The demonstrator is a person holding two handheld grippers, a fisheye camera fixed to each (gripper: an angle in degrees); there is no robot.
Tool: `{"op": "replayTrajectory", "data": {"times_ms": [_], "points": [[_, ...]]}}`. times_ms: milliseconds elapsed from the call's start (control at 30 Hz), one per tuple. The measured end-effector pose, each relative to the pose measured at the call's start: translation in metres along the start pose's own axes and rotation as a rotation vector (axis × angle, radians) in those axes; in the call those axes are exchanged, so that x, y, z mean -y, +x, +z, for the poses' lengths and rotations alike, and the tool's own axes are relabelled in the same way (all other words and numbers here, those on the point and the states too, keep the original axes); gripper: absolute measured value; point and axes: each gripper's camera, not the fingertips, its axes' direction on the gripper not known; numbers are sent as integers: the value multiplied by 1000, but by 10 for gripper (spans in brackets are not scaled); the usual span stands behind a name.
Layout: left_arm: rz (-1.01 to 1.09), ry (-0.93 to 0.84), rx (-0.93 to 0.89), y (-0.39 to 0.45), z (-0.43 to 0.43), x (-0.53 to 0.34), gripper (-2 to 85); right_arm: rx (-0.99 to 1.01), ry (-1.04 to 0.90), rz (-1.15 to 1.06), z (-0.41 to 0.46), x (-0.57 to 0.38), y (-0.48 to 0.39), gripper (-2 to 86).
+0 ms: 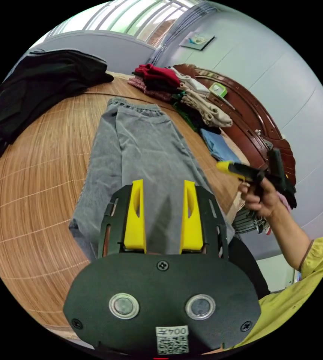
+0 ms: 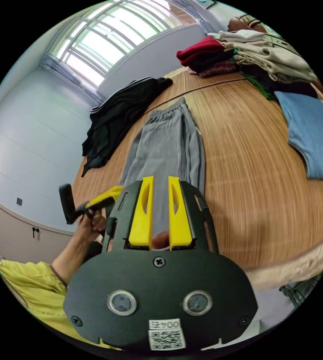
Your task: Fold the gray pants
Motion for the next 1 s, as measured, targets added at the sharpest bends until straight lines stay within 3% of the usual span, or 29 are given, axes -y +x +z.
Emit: {"op": "replayTrajectory", "data": {"times_ms": [167,333,500,633,867,1000], "points": [[-113,-5,-131,-59,5,2,112,-16,-104,40,46,123,19,95],[-173,-2,-179,-88,0,4,90,-87,-121,99,71,188,37,116],[-182,-3,-181,-103,-6,8,79,-215,-157,71,86,215,35,28],[-197,8,-160,-114,-11,10,68,-297,-183,33,96,223,43,26],[-208,9,-179,-132,-17,14,64,98,-81,223,40,227,99,100],[-202,6,-173,-137,-19,16,64,164,30,261,7,212,109,112]]}}
